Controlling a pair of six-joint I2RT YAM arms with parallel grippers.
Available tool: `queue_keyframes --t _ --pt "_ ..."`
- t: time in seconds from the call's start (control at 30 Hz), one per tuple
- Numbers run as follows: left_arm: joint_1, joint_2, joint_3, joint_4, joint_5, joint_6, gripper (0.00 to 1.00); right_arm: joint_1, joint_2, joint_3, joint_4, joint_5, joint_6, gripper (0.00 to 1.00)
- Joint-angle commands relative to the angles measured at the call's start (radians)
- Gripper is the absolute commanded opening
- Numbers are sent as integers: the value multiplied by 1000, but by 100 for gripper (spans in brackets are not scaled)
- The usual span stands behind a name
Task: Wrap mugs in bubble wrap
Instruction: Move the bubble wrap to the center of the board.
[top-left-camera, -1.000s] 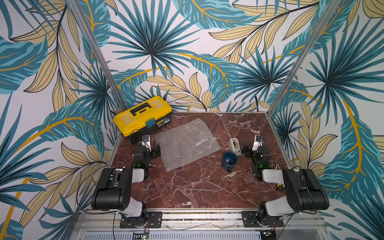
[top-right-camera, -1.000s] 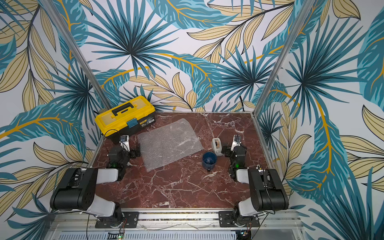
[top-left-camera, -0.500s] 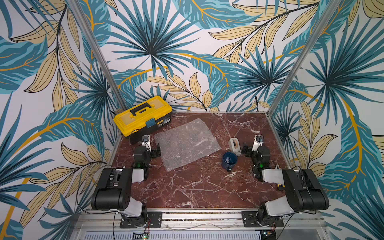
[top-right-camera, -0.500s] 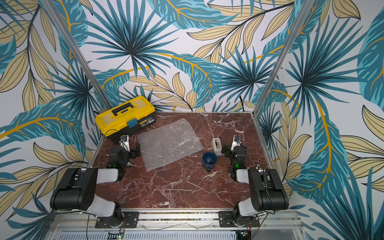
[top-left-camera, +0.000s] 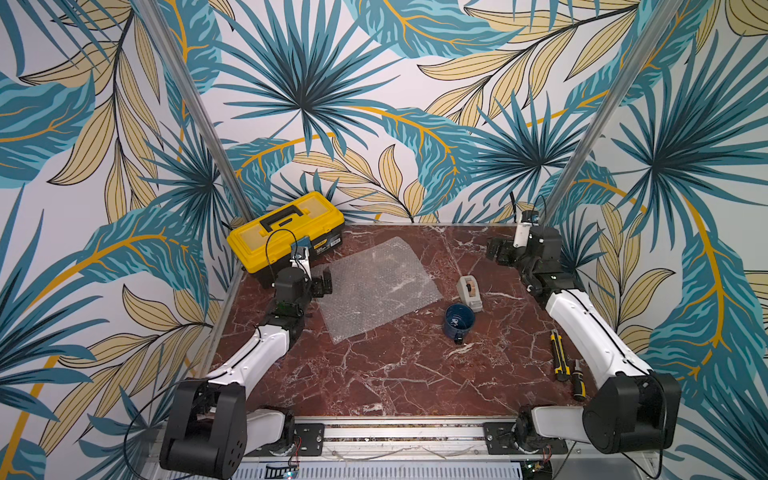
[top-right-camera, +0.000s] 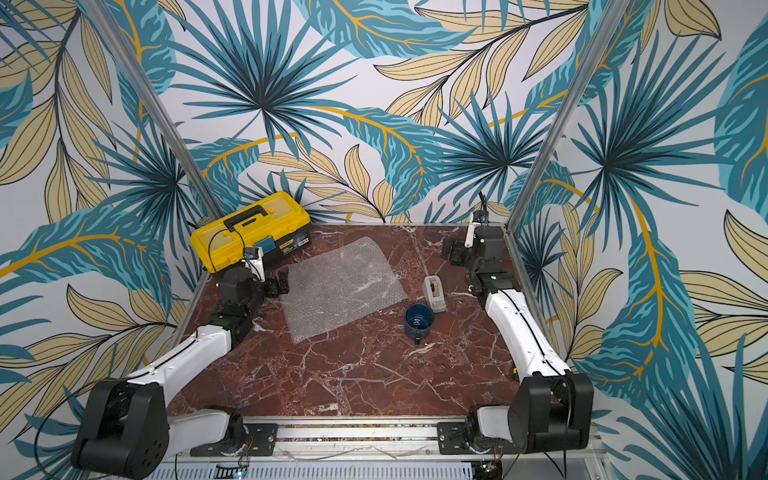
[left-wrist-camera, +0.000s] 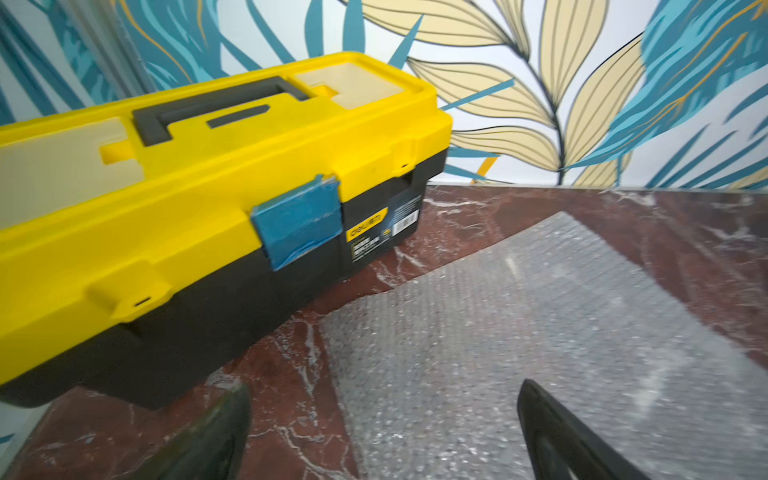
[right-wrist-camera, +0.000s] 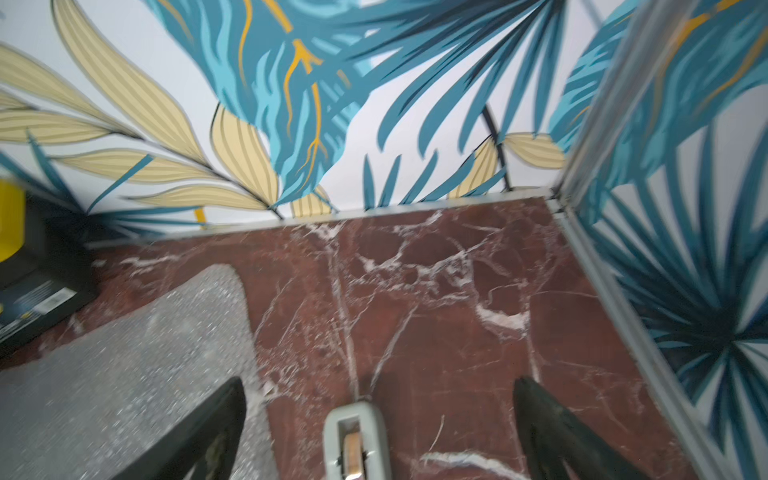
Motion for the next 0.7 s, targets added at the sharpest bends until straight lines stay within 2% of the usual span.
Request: queue_keyframes --t 0.0,0.13,0.37,0.5,0.67 --pt "-24 -20 70 -356 90 -199 100 84 101 85 -349 -90 22 100" --pt "-63 -15 87 -479 108 -308 100 179 248 221 -463 -111 -3 99" --pt "-91 69 163 -639 86 -372 100 296 587 560 -658 -57 -63 93" --pt "-92 97 171 -646 78 -398 100 310 751 736 -736 -30 -66 87" --pt "-93 103 176 -647 80 -409 100 311 891 841 -771 -64 -35 80"
